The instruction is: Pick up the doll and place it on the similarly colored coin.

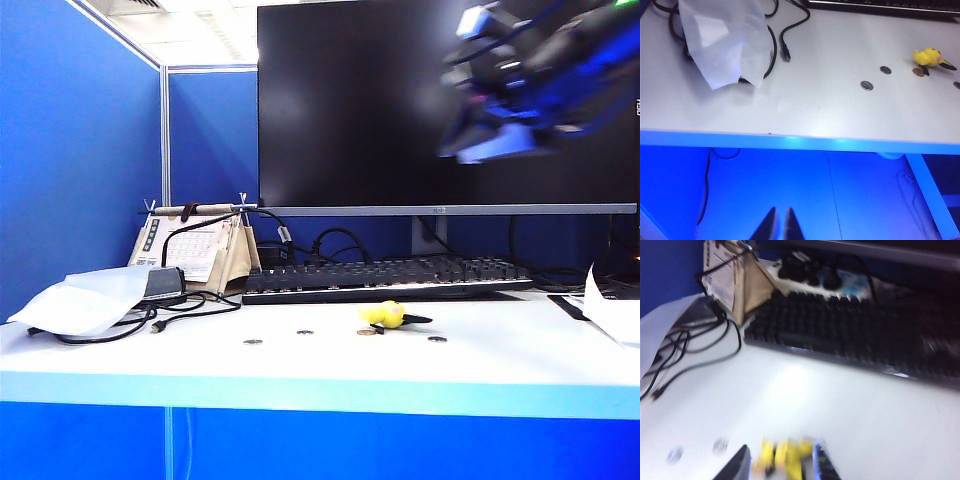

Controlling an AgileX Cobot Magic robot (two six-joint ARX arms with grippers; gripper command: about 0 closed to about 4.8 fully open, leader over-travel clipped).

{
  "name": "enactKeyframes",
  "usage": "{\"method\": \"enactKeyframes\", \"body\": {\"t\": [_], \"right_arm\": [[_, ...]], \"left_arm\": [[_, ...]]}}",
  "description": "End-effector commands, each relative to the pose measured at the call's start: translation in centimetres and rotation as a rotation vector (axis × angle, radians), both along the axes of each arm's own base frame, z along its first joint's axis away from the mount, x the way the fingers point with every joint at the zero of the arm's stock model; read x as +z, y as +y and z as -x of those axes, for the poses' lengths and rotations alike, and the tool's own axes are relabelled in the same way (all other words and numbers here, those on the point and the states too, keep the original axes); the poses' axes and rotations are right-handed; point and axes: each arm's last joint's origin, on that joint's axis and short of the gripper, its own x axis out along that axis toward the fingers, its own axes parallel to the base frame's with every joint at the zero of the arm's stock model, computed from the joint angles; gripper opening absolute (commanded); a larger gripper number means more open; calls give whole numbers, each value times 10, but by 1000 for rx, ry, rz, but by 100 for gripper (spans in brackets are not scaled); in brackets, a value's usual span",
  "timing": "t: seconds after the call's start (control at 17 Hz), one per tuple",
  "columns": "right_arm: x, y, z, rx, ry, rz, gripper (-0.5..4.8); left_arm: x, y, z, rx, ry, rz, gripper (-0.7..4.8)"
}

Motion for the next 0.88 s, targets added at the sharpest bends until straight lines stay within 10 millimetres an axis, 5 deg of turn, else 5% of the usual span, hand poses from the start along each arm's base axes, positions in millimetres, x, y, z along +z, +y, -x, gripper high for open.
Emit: {"method": "enactKeyframes", "body": {"t": [0.06,0.65,0.88], "right_arm": [[-8,-23,39,-134,-2,-34,166],[-82,-52,130,-474,59,-13,166],[-105,-60,147,-596,72,12,167]], "left_arm": [[0,0,0,-1,-4,2,30],[0,0,0,-1,-4,1,30],[0,0,0,-1,-4,1,30]]}}
